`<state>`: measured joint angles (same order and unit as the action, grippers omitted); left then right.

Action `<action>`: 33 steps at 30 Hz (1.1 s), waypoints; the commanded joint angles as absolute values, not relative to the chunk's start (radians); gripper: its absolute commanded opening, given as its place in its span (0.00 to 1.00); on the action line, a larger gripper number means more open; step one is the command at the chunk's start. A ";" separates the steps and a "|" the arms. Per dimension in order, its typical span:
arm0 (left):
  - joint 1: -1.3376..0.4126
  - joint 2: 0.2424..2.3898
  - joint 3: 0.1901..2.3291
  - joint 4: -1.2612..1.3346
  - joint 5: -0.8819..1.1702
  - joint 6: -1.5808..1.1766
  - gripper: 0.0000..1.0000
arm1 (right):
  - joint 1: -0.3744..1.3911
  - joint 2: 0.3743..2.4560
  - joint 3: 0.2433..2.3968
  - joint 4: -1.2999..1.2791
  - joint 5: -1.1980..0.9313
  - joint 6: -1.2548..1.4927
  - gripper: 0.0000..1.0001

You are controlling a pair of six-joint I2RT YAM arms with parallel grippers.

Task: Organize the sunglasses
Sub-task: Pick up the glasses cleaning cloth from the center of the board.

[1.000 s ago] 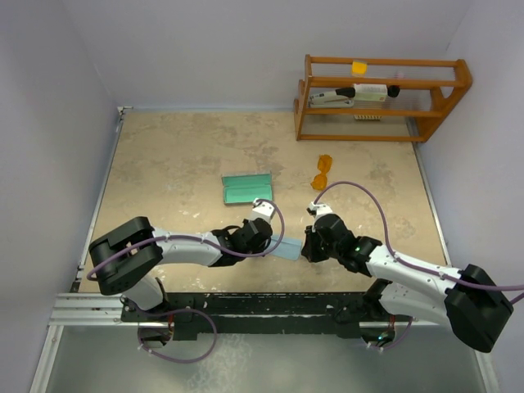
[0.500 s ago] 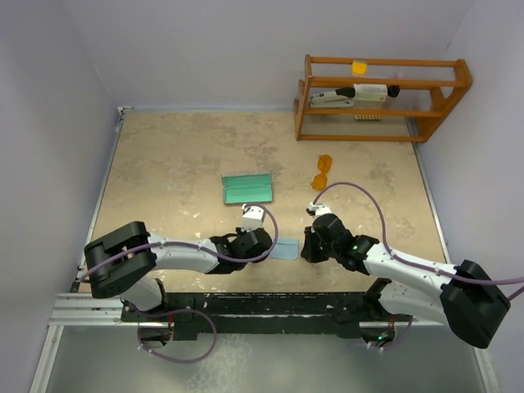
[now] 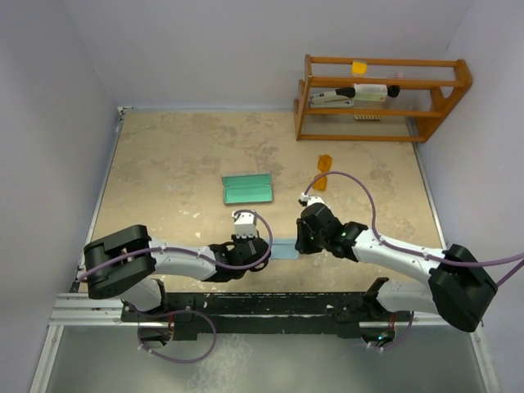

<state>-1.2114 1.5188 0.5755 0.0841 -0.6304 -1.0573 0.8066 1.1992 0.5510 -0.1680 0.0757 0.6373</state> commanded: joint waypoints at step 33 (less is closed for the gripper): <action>-1.238 1.510 0.498 0.183 -0.664 -1.156 0.00 | 0.862 1.334 0.656 -0.239 0.183 0.727 0.32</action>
<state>-1.2320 1.5196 0.5171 0.1982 -0.6693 -1.1435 0.8520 1.3239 0.6136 -0.2489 0.1661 0.7094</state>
